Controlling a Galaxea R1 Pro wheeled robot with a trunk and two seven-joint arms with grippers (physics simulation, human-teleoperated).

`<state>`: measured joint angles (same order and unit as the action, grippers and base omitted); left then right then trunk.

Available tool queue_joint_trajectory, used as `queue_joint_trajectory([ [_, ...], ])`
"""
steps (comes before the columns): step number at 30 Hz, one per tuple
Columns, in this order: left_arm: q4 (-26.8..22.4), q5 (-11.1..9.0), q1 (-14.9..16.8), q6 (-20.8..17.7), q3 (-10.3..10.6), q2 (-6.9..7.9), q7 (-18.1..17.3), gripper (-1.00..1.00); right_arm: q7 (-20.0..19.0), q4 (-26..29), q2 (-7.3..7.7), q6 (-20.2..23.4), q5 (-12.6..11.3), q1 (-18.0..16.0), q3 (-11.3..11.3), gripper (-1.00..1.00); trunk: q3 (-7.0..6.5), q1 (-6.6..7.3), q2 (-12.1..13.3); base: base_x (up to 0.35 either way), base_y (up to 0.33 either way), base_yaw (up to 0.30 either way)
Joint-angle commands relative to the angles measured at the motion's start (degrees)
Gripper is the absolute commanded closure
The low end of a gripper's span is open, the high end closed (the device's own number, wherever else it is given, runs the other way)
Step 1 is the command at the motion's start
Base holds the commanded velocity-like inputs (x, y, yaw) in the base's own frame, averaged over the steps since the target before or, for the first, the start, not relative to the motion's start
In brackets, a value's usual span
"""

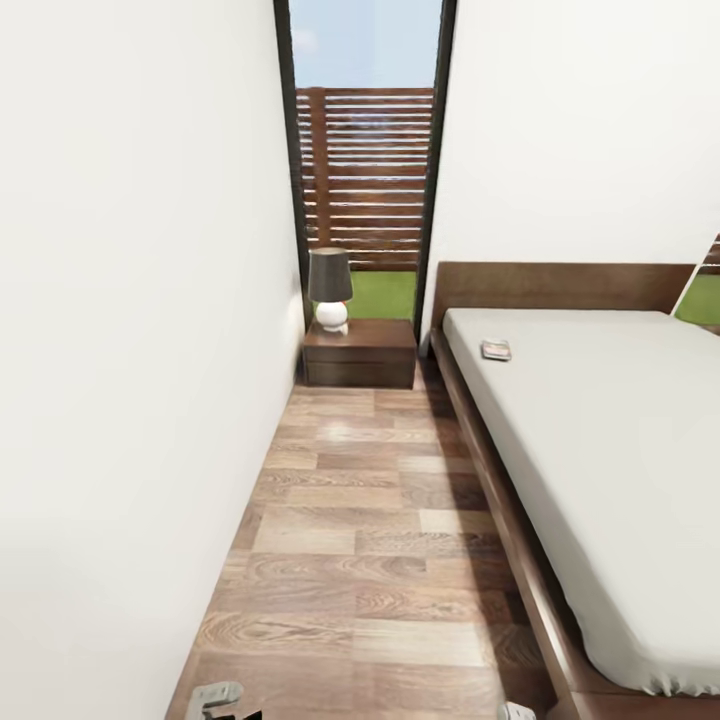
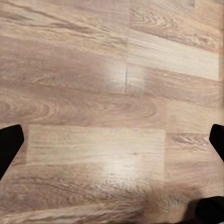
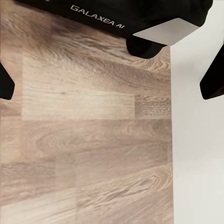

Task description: In the bedroom, move the book from the bed onto either nightstand, and place the two sandals side by side next to the bed.

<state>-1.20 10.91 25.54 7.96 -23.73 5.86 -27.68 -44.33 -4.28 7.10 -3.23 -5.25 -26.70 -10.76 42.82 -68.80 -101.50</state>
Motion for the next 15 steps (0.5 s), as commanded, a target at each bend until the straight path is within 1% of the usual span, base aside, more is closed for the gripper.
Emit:
queue_joint_trajectory([
  [1, 0.06, 0.61, 0.04, 0.30, -0.44, 0.02, -0.10, -1.00, -0.23, -0.29, 0.02, -0.32, -0.55, -0.12, 0.21, -1.00, 0.05, -0.03, -0.02, 0.328, 0.000, 0.000],
  [15, 0.06, 0.61, 0.04, 0.30, -0.44, 0.02, -0.10, -1.00, -0.23, -0.29, 0.02, -0.32, -0.55, -0.11, 0.21, -1.00, 0.05, -0.03, -0.02, 0.328, 0.000, 0.000],
])
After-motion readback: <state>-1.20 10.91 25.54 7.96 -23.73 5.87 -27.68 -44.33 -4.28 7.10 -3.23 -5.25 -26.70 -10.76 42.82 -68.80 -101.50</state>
